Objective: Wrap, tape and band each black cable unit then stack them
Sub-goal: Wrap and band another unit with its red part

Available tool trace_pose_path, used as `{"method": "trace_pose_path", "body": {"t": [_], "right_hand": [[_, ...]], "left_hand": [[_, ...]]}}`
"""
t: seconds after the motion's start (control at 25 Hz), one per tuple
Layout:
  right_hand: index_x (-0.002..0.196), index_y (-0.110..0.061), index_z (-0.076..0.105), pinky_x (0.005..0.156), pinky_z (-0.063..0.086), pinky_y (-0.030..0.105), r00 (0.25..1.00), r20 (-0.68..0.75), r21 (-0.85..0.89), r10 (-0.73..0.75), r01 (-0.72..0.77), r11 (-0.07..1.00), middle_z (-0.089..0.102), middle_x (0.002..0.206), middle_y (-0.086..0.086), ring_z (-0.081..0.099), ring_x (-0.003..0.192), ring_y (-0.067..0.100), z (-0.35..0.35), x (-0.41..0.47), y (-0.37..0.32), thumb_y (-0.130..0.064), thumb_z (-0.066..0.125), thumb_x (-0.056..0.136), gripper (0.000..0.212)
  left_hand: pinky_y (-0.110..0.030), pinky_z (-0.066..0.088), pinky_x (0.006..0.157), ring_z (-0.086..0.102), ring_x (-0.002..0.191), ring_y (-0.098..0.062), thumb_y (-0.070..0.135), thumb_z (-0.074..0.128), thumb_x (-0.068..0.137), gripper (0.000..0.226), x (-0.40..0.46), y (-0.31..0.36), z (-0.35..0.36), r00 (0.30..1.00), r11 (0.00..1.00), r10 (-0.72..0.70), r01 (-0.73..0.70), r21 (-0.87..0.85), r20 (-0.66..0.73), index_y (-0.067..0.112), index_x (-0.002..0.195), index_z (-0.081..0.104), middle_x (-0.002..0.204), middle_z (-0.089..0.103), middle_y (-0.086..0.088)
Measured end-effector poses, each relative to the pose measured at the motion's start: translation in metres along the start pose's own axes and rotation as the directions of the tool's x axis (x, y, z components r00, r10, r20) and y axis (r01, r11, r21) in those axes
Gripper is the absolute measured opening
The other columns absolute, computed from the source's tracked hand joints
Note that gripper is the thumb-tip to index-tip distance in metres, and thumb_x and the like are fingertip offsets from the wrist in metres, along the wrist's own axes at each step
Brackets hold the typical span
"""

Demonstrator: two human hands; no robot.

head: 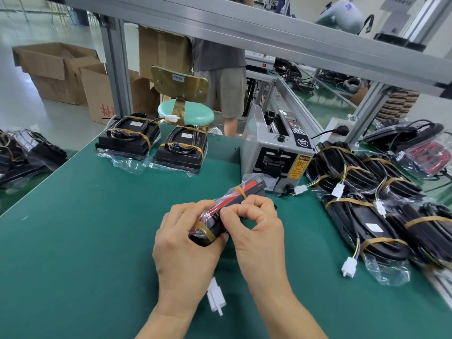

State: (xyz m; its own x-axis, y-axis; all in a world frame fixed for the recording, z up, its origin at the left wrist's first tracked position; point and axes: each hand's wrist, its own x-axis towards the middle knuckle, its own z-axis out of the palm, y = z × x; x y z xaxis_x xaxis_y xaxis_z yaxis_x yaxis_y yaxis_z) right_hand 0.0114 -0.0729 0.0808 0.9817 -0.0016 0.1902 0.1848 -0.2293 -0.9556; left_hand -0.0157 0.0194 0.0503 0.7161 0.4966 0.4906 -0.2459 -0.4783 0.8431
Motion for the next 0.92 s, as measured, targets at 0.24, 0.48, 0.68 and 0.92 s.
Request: {"method": "trace_pose_path", "body": {"t": [0.24,0.48,0.68,0.92], "right_hand": [[0.067,-0.029,0.072,0.101,0.037,0.049,1.0,-0.003,-0.004,0.02,-0.02,1.0,0.05,0.086,-0.021,0.05,0.101,0.009,0.0015,0.0001,0.0014,-0.027,0.072,0.077,0.011],[0.068,-0.03,0.071,0.101,0.037,0.048,1.0,-0.022,-0.006,0.021,-0.021,1.0,0.051,0.087,-0.023,0.051,0.103,0.008,0.0024,-0.0015,0.0015,-0.026,0.072,0.077,0.01],[0.062,-0.028,0.07,0.099,0.038,0.044,0.997,-0.07,-0.011,0.008,-0.009,1.0,0.051,0.088,-0.024,0.052,0.102,0.006,0.0061,-0.003,0.003,-0.022,0.072,0.076,0.016],[0.064,-0.031,0.066,0.09,0.02,0.009,0.995,-0.096,-0.141,0.022,-0.035,0.989,0.046,0.1,-0.028,0.043,0.103,-0.007,0.009,-0.0062,0.0032,-0.03,0.069,0.076,0.012]], "left_hand": [[-0.045,0.051,0.077,0.062,0.091,-0.02,0.005,0.087,0.054,0.053,0.0006,0.0013,-0.0004,1.0,1.0,-0.004,0.004,0.004,-0.003,0.023,0.101,0.07,0.097,0.062,0.012],[-0.045,0.051,0.076,0.062,0.09,-0.02,0.003,0.085,0.054,0.052,0.0001,0.0025,-0.0004,1.0,1.0,-0.004,0.004,0.001,-0.003,0.023,0.1,0.07,0.096,0.062,0.012],[-0.045,0.051,0.077,0.062,0.09,-0.021,-0.001,0.083,0.056,0.05,0.0003,0.0017,-0.0001,1.0,1.0,0.01,-0.01,0.009,-0.001,0.02,0.1,0.071,0.096,0.063,0.009],[-0.046,0.052,0.076,0.062,0.089,-0.022,0.0,0.081,0.059,0.046,0.0,0.0031,0.0,1.0,1.0,0.021,-0.021,0.003,-0.005,0.021,0.098,0.071,0.095,0.062,0.009]]}}
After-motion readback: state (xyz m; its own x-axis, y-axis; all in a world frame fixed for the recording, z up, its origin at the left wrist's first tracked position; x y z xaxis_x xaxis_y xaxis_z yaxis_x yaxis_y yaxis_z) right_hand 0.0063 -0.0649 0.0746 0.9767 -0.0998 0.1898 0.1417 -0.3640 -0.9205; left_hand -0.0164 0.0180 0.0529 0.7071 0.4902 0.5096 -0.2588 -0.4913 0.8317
